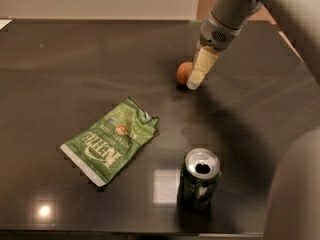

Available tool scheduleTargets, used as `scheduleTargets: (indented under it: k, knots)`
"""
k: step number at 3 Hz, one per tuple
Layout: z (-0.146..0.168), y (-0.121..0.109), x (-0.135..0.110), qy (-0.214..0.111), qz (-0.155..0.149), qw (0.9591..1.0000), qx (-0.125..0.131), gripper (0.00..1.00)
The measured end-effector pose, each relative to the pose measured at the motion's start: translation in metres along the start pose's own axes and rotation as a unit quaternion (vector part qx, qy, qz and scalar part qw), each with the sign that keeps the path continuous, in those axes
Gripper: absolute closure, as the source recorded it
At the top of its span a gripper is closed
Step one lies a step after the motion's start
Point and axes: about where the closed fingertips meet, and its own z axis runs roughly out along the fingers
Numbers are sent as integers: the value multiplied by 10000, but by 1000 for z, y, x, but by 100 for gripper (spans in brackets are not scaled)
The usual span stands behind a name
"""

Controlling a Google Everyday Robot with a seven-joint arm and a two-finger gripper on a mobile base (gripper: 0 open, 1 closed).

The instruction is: Move orange near green jalapeno chip bag

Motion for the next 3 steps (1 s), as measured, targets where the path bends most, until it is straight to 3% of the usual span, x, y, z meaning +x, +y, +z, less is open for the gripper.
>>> scheduleTargets:
  k: [1,2,3]
  knots:
    - [22,-9,-2,-22,-10,9998,-200,0]
    - [28,-13,-2,-30,-50,9997,-220,0]
    - [32,-16,-2,-49,-75,9996,-269,16]
